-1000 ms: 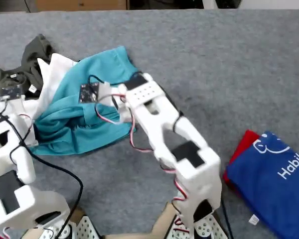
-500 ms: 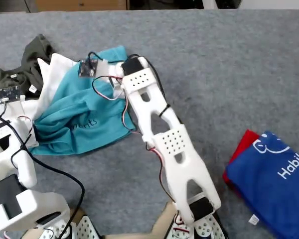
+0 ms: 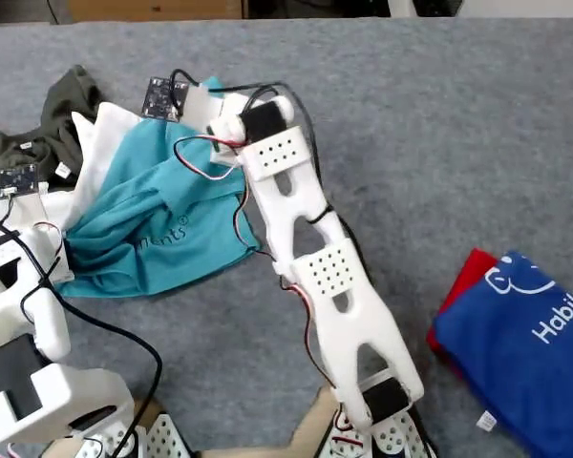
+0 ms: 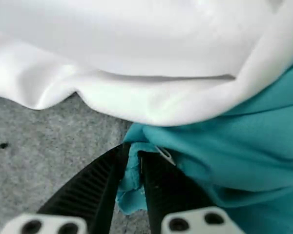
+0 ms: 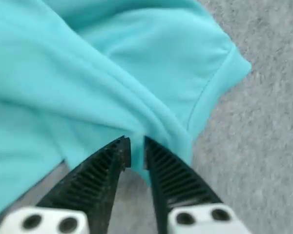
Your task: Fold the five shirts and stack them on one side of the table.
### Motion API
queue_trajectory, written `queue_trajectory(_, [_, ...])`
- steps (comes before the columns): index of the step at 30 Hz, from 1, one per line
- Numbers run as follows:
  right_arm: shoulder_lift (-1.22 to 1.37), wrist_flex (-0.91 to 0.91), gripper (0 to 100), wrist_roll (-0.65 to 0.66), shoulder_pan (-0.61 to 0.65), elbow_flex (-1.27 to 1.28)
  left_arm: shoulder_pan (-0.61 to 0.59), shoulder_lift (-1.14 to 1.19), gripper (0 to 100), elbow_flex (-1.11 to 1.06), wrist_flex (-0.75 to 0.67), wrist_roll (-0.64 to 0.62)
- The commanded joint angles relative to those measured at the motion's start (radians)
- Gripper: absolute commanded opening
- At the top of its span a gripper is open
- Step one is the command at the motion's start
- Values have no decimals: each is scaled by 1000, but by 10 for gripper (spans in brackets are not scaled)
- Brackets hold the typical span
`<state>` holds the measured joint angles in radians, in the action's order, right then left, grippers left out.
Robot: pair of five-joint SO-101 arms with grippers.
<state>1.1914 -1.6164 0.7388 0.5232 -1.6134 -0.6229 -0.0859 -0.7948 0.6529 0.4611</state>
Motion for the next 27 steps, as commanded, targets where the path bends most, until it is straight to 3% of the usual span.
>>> queue_trajectory(1, [-153,-144,183,-6,7,-54,-8,-33,19,0,-17,-11])
queue_trajectory(10, [-222,-172,192,12,-82,1,-8,-33,19,0,-17,-11])
queue_trajectory(18, [-278,-147,121,18,-7,378,-8,-33,19,0,-17,-11])
queue_trajectory(22, [-225,-87,119,26,-1,421,-2,-33,19,0,-15,-11])
queue_trajectory(27, [-170,-160,119,158,10,424,6,-33,19,0,-15,-8])
